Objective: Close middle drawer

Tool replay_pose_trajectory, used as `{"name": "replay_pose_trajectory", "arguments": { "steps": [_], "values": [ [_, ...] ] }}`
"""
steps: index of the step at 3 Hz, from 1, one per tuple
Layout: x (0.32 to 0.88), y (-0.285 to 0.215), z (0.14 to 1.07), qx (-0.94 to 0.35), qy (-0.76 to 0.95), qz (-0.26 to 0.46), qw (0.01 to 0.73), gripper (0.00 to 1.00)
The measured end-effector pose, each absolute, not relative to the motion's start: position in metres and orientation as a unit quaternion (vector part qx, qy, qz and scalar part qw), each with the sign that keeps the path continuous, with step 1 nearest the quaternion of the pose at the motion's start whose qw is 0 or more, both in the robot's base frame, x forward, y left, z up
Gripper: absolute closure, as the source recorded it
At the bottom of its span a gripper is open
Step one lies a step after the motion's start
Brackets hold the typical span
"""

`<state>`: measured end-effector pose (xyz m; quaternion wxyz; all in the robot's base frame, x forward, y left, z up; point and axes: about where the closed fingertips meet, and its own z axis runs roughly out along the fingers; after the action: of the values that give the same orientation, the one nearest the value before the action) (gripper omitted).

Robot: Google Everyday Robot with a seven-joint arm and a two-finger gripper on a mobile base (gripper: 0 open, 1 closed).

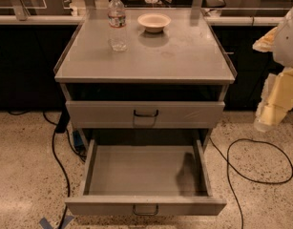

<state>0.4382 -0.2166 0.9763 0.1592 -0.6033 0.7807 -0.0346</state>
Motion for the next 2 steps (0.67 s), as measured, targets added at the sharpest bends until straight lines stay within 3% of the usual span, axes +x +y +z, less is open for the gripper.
{"name": "replay_pose_trajectory", "arguments": {
  "steps": [2],
  "values": [
    [0.44,-0.231,0.983,-0.59,0.787,-0.036,0.173,0.0]
  ]
}}
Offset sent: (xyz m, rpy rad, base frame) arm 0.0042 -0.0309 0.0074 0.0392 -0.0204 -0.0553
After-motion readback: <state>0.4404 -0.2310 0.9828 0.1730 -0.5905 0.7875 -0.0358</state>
